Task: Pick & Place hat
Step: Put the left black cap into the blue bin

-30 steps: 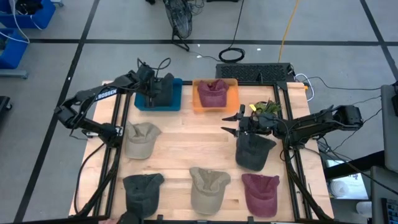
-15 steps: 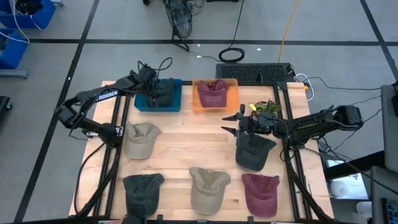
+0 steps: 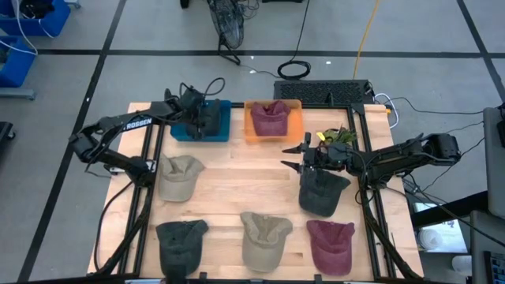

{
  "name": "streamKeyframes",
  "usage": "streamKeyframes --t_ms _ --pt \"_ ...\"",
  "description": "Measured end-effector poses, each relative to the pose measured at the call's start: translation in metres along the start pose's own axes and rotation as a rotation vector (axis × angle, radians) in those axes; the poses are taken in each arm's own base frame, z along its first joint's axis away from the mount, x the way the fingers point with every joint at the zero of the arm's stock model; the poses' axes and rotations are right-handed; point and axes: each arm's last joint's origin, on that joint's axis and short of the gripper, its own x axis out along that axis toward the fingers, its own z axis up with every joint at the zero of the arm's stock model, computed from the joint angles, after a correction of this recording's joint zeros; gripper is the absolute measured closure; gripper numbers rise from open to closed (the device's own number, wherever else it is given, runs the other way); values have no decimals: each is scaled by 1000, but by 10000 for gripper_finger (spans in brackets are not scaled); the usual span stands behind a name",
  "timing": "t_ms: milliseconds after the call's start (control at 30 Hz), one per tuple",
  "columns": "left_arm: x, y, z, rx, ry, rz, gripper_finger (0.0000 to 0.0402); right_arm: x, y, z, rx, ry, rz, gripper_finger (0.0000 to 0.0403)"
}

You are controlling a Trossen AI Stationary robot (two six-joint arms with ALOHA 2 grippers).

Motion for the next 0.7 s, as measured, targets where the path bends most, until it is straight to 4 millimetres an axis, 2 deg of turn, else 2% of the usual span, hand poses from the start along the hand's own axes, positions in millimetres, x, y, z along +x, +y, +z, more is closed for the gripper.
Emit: streamKeyframes --t_ms 100,200,367,533,700 --pt "-6 -11 8 -57 -2 15 350 -1 0 -2 0 6 1 248" --pt "-19 -24 18 -30 -45 4 350 -1 0 -2 9 6 1 248" --pt "-53 -48 34 -65 -197 -38 350 -5 -1 4 23 -25 -4 248" --pt "-91 -78 42 -149 -352 -238 350 -14 -3 14 56 -50 -9 248" --pt "-116 -118 41 -104 -355 -430 350 -19 -4 16 55 -32 -9 248"
